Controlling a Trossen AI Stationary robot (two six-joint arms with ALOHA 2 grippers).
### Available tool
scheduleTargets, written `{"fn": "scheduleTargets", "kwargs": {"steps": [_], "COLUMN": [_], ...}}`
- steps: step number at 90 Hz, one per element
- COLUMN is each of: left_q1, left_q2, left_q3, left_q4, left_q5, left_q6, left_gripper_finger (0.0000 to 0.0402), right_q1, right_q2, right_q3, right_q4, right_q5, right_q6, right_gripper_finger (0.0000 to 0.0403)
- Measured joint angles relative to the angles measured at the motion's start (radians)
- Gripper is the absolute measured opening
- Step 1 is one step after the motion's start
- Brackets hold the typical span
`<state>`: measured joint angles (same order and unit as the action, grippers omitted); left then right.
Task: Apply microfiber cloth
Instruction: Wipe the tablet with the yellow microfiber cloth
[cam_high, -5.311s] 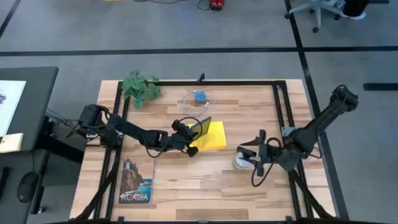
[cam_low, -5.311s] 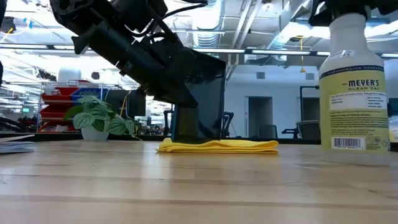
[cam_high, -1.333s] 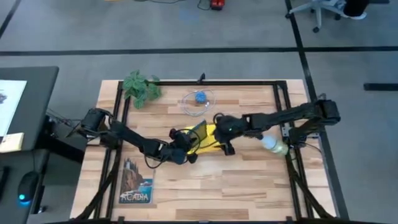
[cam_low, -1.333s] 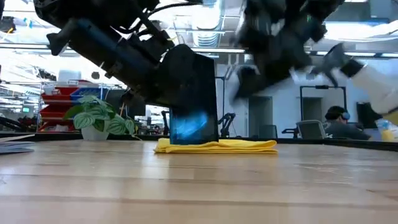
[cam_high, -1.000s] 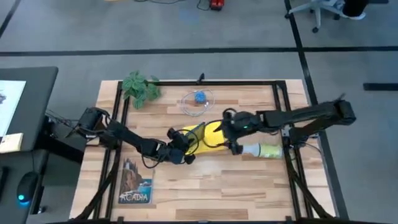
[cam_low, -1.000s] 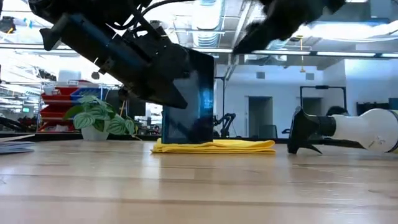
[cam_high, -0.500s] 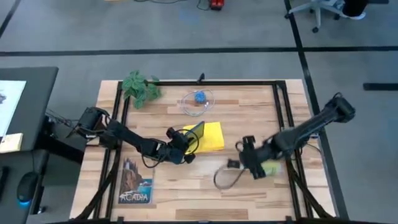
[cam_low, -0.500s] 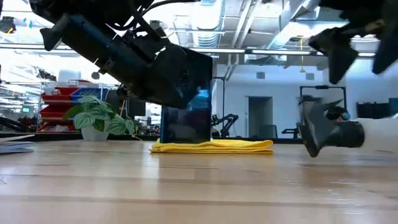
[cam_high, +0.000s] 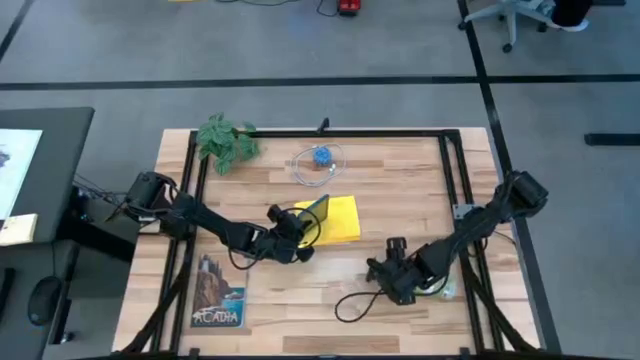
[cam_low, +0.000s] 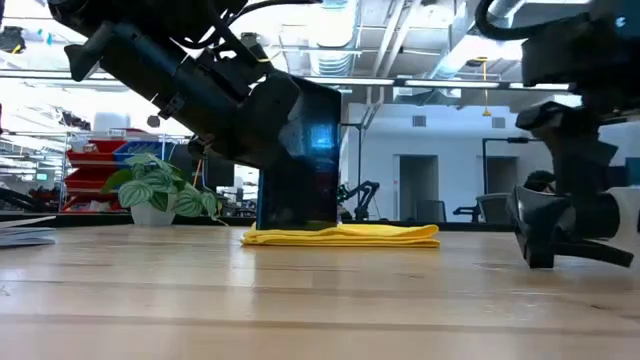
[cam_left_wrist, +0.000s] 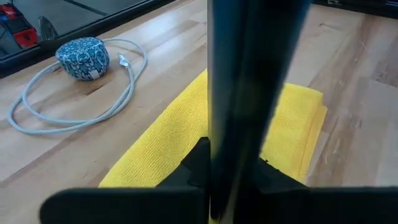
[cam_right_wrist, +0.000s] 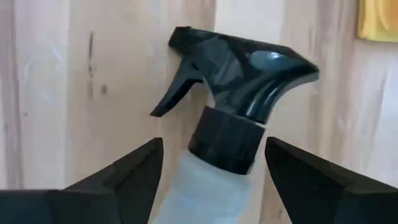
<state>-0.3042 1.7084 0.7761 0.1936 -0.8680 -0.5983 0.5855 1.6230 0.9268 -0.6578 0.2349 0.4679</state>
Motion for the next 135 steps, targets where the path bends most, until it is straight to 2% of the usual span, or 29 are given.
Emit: {"fn": "scheduleTargets", "kwargs": {"steps": [18,26,40,53,61,75,93,101,110,122,135], "left_q1": [0.0,0.0,0.0,0.0,0.0,0.0,0.0,0.0,0.0,0.0,0.0], "left_q2": [0.0,0.0,0.0,0.0,0.0,0.001,0.019,0.023,0.024,0.024,0.025], "left_q3": [0.0,0.0,0.0,0.0,0.0,0.001,0.002,0.003,0.003,0.003,0.002], "left_q4": [-0.001,-0.001,-0.002,-0.002,-0.003,-0.003,0.004,0.005,0.005,0.01,0.011], "left_q5": [0.0,0.0,0.0,0.0,0.0,0.0,-0.005,-0.007,-0.006,-0.004,-0.002], "left_q6": [0.0,-0.001,-0.001,-0.002,-0.002,-0.003,-0.009,-0.013,-0.013,-0.006,-0.005], "left_gripper_finger": [0.0009,0.0009,0.0009,0.0009,0.0009,0.0009,0.0009,0.0009,0.0009,0.0009,0.0009], "right_q1": [-0.05,-0.076,-0.108,-0.117,-0.117,-0.108,-0.108,-0.122,-0.182,-0.323,-0.512], "right_q2": [0.0,0.0,-0.002,-0.018,-0.063,-0.244,-0.564,-0.715,-0.894,-1.099,-1.27], "right_q3": [0.001,0.0,-0.013,-0.015,-0.018,-0.017,-0.019,-0.069,-0.183,-0.351,-0.485], "right_q4": [0.009,0.013,0.036,0.023,0.011,-0.048,-0.156,-0.091,0.069,0.31,0.478], "right_q5": [-0.033,-0.094,-0.108,-0.105,-0.064,0.197,0.624,0.749,0.737,0.634,0.51], "right_q6": [0.004,0.004,0.001,0.005,0.007,0.023,0.021,-0.057,-0.206,-0.424,-0.544], "right_gripper_finger": [0.0253,0.0217,0.0121,0.0118,0.0118,0.0118,0.0118,0.0118,0.0118,0.0118,0.0118]}}
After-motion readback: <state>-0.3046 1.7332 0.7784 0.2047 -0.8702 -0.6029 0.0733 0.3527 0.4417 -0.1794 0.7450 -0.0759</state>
